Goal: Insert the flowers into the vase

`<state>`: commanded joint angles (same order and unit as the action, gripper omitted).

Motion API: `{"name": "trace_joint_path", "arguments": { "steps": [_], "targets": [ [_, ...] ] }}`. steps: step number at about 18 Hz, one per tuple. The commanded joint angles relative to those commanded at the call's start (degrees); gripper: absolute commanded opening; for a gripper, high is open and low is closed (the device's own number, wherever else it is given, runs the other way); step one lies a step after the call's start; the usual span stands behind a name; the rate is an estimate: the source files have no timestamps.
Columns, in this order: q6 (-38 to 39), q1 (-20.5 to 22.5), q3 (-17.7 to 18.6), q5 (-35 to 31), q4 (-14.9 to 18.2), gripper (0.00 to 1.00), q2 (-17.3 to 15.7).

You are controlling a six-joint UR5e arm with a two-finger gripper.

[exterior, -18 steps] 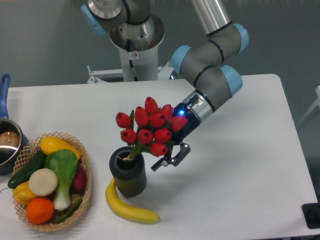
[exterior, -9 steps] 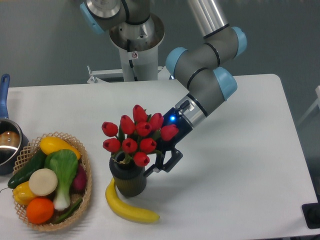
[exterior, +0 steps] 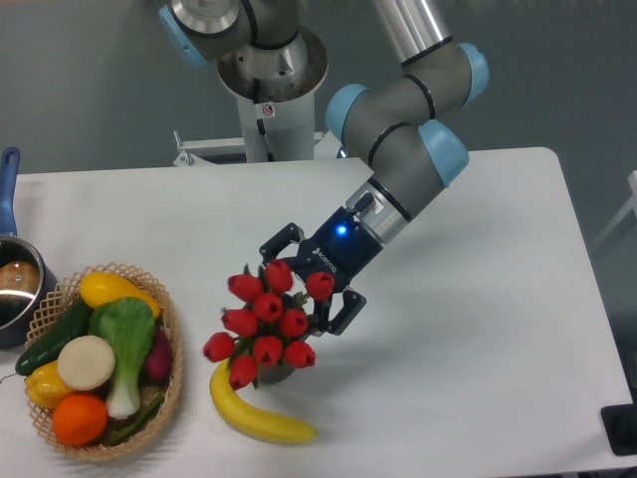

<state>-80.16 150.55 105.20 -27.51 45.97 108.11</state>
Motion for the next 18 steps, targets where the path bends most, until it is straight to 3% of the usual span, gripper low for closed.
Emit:
{"name": "trace_joint_path", "arguments": {
  "steps": [6, 18],
  "targets": [
    [-0.4, 0.1, 1.2, 0.0, -0.2, 1.00, -0.4],
    [-0.6, 6.0, 5.0, -0.4, -0.3, 1.00, -4.1]
  ]
}}
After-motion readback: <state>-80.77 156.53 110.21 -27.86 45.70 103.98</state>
